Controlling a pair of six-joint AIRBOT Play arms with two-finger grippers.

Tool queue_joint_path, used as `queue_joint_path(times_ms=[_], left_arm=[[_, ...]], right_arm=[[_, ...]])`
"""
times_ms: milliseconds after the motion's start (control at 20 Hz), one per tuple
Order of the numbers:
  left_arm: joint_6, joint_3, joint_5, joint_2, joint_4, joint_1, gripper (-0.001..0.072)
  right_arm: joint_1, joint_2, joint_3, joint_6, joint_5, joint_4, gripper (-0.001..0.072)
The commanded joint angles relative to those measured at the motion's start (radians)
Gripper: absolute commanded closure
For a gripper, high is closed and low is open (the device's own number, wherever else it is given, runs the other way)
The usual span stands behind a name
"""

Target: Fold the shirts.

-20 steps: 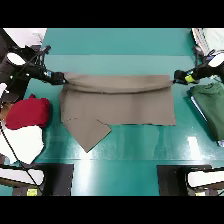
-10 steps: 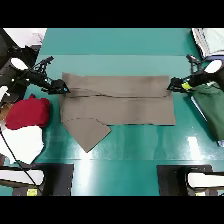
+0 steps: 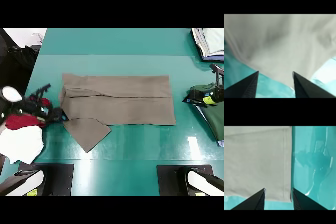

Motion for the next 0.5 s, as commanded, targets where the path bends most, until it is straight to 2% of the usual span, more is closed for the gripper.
queue_joint_path(times_ms=[0, 200, 450], left_arm=[[-0.037, -0.242, 0.071, 0.138, -0.084, 0.0, 0.0219], [-0.037, -0.325, 0.096, 0.155, -0.086, -0.001, 0.0219], [-0.035, -0.328, 0.259, 0.152, -0.137, -0.066, 0.0219]], right_arm=[[-0.014, 0.07, -0.071, -0.01, -0.017, 0.018, 0.0335], [-0.013, 0.075, -0.071, -0.01, -0.03, 0.093, 0.0335], [-0.012, 0.075, -0.071, -0.01, -0.023, 0.132, 0.0335]])
